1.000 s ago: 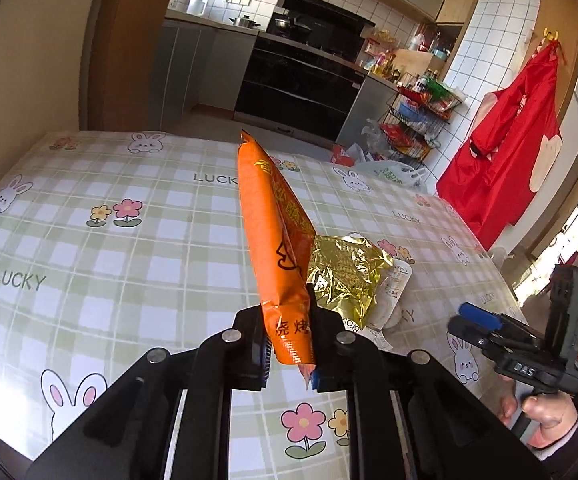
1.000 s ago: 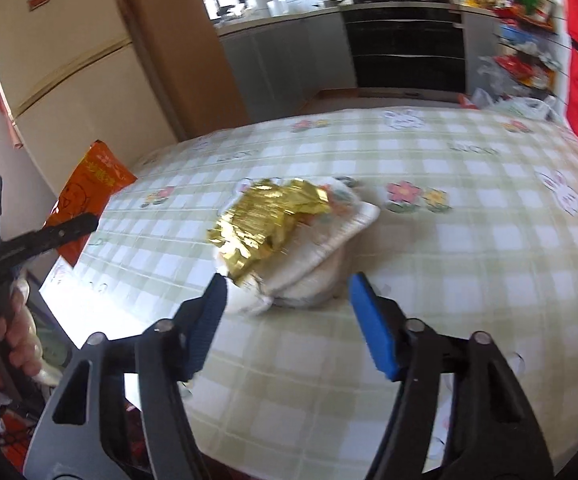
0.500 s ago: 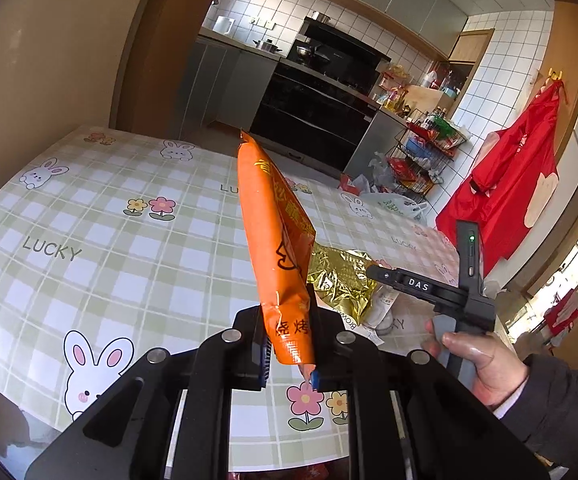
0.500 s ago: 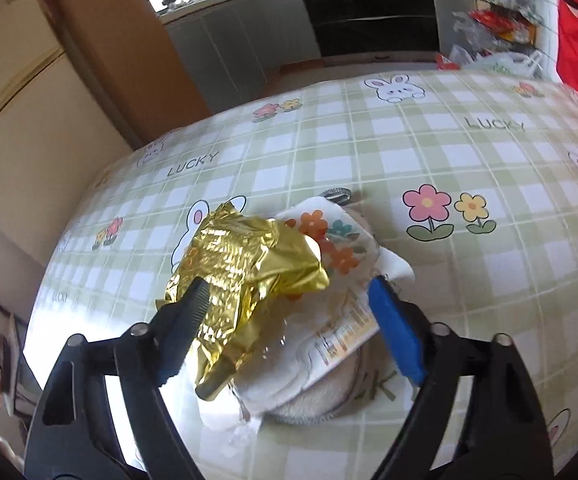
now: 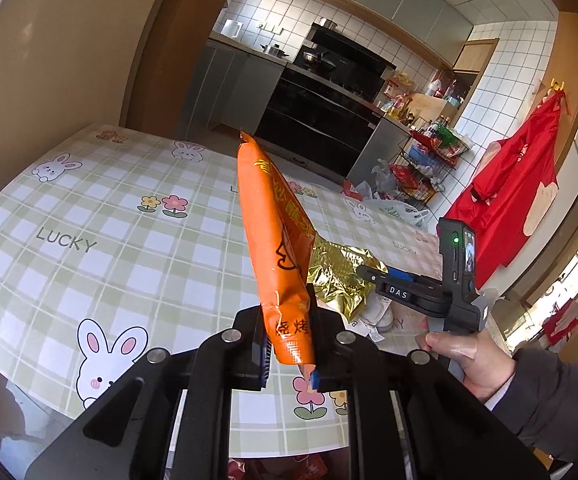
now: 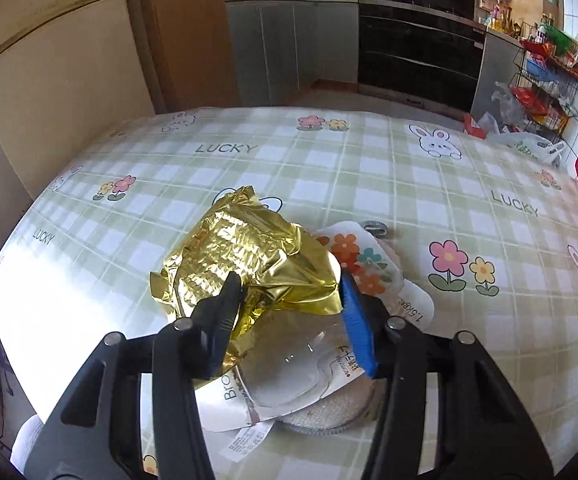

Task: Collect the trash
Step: 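Carry the gold foil over the bin and open the right tool while the left tool carries the packet, then lower the orange packet over the bin and open the left tool, then grasp the clear plastic tray with the flower label using the left tool, then grasp and lift the white sponge with the right tool while the left tool holds the tray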

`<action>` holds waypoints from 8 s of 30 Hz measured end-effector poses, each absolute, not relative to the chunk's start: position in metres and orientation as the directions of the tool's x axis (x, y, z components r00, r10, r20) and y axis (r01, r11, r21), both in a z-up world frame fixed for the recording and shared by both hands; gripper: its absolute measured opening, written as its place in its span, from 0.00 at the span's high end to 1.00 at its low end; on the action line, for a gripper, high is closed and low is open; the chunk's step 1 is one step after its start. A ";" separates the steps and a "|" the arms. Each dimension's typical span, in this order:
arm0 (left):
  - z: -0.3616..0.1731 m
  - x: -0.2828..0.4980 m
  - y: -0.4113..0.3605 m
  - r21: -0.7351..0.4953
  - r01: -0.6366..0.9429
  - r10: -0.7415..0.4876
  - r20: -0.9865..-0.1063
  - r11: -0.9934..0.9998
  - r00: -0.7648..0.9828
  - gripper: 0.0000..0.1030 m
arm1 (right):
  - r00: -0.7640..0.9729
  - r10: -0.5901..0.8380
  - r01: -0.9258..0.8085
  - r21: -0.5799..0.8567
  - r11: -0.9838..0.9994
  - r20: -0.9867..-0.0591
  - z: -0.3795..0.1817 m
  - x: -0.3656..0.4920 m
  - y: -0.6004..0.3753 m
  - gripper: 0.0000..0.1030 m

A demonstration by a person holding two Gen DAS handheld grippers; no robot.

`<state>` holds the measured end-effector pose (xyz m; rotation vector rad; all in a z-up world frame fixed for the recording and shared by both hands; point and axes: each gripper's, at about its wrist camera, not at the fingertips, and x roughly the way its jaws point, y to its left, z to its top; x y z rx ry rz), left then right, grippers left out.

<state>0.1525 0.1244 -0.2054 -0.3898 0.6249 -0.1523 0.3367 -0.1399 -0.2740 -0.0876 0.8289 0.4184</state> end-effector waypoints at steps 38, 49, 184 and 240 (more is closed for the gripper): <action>-0.139 0.073 0.098 -0.362 0.112 -0.283 -0.463 0.925 0.840 0.86 | 0.789 0.417 -0.445 0.048 0.894 -0.452 -0.140 0.058 -0.265 0.51; -0.128 0.057 0.089 -0.338 0.149 -0.297 -0.442 0.929 0.847 0.86 | 0.764 0.465 -0.496 0.053 0.867 -0.447 -0.139 0.039 -0.253 0.51; -0.281 0.303 -0.104 0.139 0.370 -0.129 -0.780 0.919 0.613 0.26 | 0.756 0.308 -0.179 0.271 0.946 -0.577 -0.227 0.190 -0.327 0.06; -0.193 0.166 0.099 -0.352 -0.042 -0.169 -0.547 0.935 0.820 0.79 | 0.458 0.224 -0.102 0.200 0.975 -0.860 -0.321 0.375 -0.149 0.05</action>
